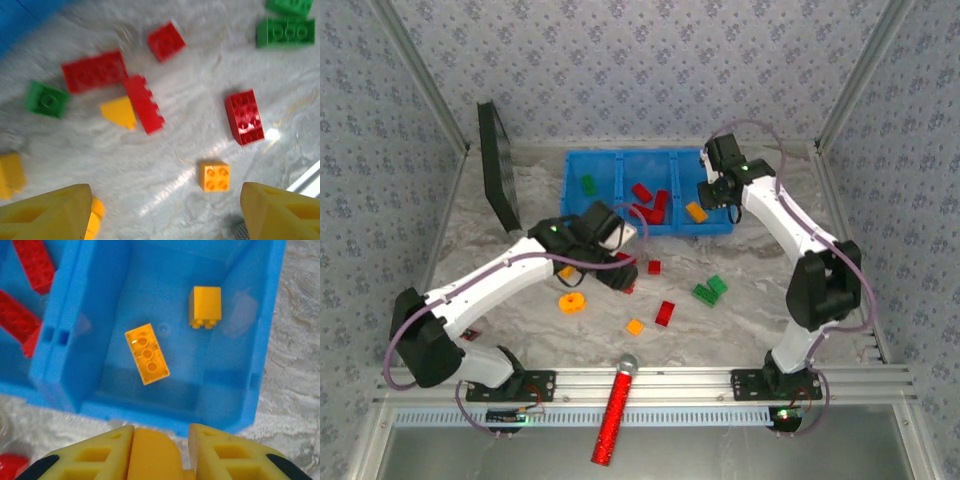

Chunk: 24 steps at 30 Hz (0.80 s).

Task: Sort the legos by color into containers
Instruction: Place the lego in the container.

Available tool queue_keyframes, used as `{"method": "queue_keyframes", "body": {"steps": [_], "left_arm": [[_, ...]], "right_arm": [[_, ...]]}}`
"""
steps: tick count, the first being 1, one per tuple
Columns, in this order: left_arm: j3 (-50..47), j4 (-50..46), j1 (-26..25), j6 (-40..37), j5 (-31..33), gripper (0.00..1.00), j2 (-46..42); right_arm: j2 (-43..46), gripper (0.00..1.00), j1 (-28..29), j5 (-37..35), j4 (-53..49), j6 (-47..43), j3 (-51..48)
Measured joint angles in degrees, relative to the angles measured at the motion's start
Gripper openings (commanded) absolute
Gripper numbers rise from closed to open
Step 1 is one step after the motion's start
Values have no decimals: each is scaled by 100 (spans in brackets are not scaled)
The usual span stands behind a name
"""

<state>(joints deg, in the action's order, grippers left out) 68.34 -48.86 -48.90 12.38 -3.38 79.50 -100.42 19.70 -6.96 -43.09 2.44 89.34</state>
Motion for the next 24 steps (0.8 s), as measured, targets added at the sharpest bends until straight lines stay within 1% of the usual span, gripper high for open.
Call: {"method": "queue_keyframes", "body": {"steps": [6,12,17,20,24], "left_arm": [[-520,243,-376,651,33,75,0],[-732,264,-474,1110,229,75,-31],[-741,133,-474,1281,479,76,-365],[-763,-87,-457,1307,739,77,-669],[-1038,-367,-271,1327,1034,77,-946]], "right_arm": [[-955,33,-46,-125,153,-188,501],[-1598,33,-46,-129,247,-256,938],[-1755,34,-61,-122,271,-297,1038],[-1766,35,-83,-118,280,-297,1047],[-1766,38,-96,-63,280,-291,1051]]}}
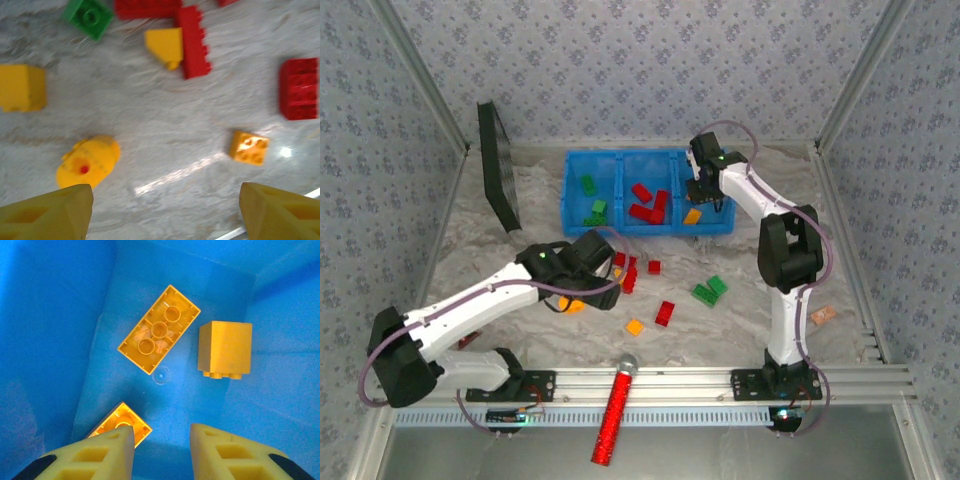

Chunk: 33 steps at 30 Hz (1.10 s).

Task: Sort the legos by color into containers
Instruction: Place the lego in the container, then pick up the lego from the middle-left of the table.

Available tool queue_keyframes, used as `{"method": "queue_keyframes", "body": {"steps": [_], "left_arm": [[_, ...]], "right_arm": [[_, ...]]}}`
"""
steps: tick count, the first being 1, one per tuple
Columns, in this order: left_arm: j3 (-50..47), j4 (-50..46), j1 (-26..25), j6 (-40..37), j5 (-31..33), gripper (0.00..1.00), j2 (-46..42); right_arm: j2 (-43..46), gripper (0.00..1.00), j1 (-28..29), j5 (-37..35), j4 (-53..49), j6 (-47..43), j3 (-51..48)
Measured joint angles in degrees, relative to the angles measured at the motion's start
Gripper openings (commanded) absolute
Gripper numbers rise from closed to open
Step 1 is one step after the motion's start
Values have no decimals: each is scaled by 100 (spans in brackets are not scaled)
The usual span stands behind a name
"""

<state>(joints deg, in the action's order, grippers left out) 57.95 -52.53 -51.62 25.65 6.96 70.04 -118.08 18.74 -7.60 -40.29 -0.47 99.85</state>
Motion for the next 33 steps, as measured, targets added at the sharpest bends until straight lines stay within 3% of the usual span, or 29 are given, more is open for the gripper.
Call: {"method": "queue_keyframes", "body": {"steps": [12,19,33], "left_arm": [[-876,103,898,-179,315,80,-20],[-909,570,1043,-411,243,80,595],[-1261,1141,1338,-573,-181,80,1320]], "right_arm": [[756,49,26,334,-20,68,-203],[1255,51,87,400,-22,109,-428],[1268,54,107,503,-44,109,-584]]}}
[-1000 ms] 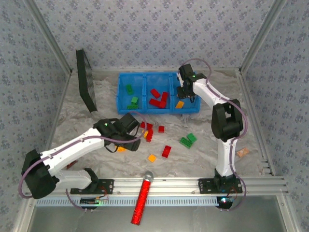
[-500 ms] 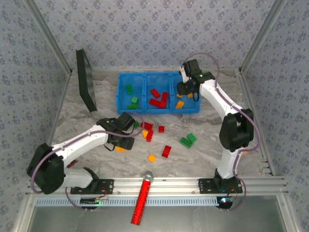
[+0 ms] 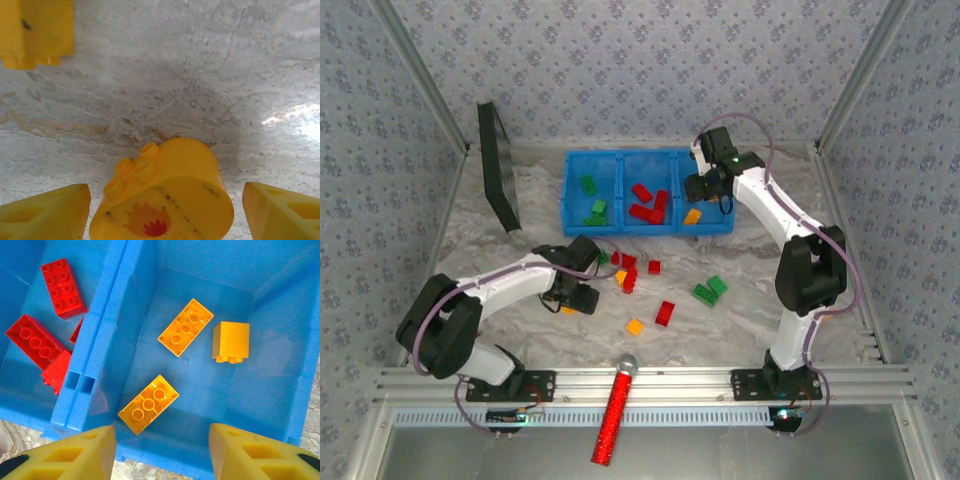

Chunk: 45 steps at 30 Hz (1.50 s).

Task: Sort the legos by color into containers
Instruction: Pick up the lego from the middle-left of the table, then place the lego in the container.

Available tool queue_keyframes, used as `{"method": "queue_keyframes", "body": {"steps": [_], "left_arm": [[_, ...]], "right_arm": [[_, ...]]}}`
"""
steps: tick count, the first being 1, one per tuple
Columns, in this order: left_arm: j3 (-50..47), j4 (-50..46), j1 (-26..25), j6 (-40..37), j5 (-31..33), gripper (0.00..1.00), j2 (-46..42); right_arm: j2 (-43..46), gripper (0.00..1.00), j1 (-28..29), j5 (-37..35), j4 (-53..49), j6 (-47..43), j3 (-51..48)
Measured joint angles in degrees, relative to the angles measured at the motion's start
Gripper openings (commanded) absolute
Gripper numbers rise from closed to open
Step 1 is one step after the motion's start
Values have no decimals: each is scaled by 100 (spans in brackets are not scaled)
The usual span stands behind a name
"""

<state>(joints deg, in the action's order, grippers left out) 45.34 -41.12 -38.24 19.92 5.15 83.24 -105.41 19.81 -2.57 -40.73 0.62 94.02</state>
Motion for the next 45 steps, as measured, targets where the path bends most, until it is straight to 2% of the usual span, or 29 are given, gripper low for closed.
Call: {"method": "queue_keyframes", "body": {"steps": [4,10,17,23,28,33,39,45], "left_arm": [[2,105,0,-17,-149,76,160],[24,188,4,24,-424,56,367],[37,184,37,114,-424,41,372],[380,28,-293,184,-557,38,398],[1705,-227,-678,160,-555,38,452],[3388,-208,-763,-68,-535,39,981],[6142,-243,-763,-640,-398,39,2614],[9143,-492,-763,-962,-444,39,4666]], "right_arm": [[0,54,0,11,4,2,-13],[4,54,0,28,20,0,-92],[44,54,-7,28,20,0,-240],[304,55,-7,39,15,20,-365],[1115,55,-33,17,-22,184,-859],[2365,58,-199,26,-17,566,-1814],[3329,61,-774,428,85,1108,-3324],[3696,64,-791,859,136,1543,-4186]]}}
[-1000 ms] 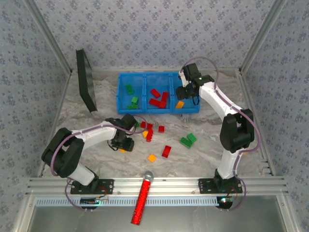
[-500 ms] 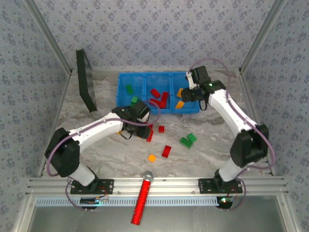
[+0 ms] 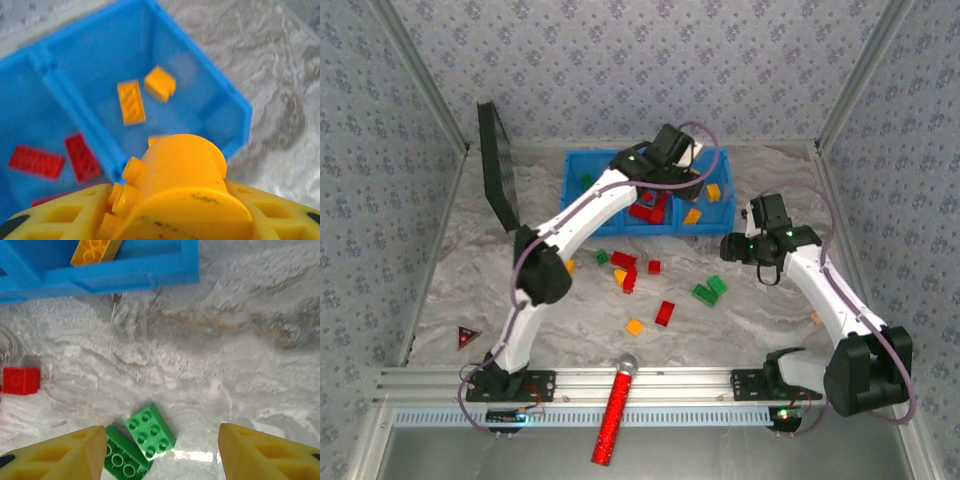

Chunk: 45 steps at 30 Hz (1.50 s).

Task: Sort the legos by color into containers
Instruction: Place the lego in the container.

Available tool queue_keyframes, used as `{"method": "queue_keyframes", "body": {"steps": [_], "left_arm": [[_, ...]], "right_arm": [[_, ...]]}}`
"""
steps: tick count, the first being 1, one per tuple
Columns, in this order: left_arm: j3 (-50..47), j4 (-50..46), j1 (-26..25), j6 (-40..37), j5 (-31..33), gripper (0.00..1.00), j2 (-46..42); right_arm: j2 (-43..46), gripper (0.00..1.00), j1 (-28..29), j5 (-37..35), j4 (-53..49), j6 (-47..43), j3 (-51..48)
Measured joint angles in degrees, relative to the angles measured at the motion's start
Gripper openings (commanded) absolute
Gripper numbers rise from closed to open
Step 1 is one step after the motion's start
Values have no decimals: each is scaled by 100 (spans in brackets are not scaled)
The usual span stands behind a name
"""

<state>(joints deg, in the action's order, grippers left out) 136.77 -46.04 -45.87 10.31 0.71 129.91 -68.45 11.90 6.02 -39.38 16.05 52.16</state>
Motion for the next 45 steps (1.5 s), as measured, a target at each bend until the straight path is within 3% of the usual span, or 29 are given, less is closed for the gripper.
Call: {"method": "queue_keyframes", "body": {"steps": [4,6,20,36,45], "left_arm": [[1626,-271,0,-26,-96,39,1311],[1869,-321,11,-17,-155,39,1668],[1749,-87,11,240,-501,40,2009],[1731,245,-131,588,-848,43,2337],[1657,155,-350,872,-820,52,2527]], "right_arm": [[315,64,46,245,98,258,-267],[396,65,85,304,153,354,-382],[195,65,251,476,494,671,-981],[-225,66,341,431,776,688,-1025],[-350,67,391,372,820,686,-1025]]}}
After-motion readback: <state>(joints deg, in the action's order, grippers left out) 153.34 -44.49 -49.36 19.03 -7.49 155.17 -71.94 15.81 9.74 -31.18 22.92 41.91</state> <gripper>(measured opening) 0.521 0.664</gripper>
